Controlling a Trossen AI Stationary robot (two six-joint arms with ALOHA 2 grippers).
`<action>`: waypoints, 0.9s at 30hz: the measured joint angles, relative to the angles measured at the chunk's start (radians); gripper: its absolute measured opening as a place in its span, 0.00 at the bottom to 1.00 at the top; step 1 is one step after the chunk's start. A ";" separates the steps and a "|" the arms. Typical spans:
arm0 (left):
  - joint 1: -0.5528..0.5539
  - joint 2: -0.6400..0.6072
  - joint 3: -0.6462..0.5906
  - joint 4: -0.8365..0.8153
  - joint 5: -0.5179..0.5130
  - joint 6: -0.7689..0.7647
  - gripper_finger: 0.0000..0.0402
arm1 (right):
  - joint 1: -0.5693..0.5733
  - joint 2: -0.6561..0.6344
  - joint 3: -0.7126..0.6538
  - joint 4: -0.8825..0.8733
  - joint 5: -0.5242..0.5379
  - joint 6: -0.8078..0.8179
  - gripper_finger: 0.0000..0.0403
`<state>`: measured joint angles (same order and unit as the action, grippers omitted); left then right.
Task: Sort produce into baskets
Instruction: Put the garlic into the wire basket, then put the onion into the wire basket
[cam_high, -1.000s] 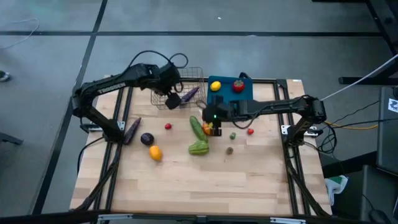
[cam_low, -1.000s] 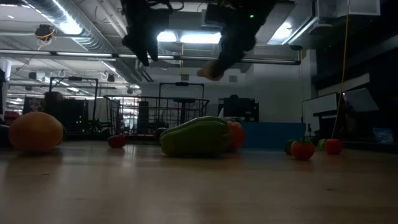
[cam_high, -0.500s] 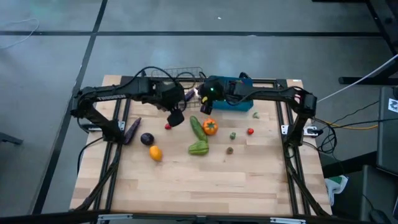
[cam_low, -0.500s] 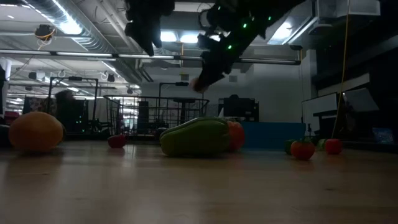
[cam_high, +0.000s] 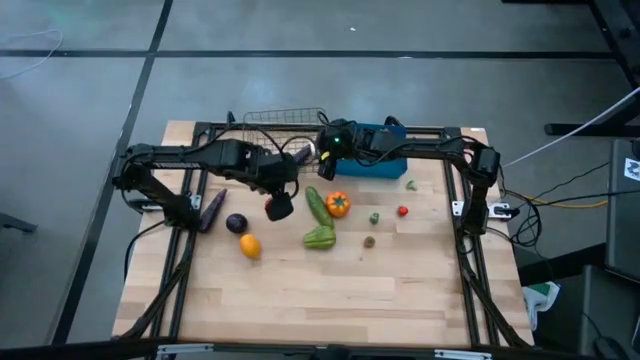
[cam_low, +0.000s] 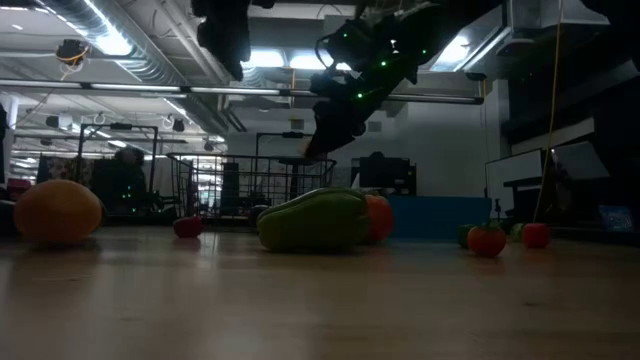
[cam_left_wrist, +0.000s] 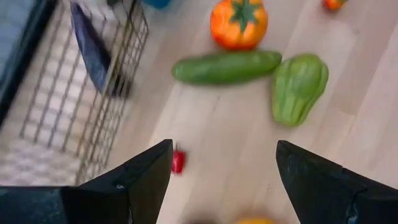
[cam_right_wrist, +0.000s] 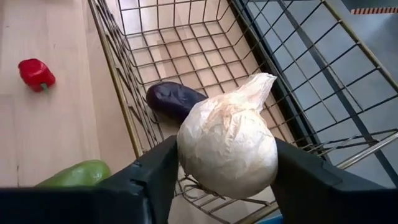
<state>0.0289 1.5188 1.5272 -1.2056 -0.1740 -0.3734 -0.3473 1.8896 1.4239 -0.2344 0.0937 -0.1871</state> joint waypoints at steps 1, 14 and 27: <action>-0.008 0.000 0.000 -0.021 0.000 -0.027 0.70 | 0.000 0.000 0.000 0.001 0.000 0.000 0.60; -0.119 -0.002 -0.060 -0.245 -0.004 -0.299 0.70 | 0.000 0.000 0.000 -0.002 0.000 -0.001 0.86; -0.210 0.000 -0.308 -0.273 -0.006 -0.135 0.70 | 0.000 -0.001 0.000 -0.027 0.000 0.000 0.89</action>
<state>-0.1814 1.5185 1.2190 -1.4782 -0.1802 -0.5085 -0.3473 1.8882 1.4242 -0.2611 0.0933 -0.1875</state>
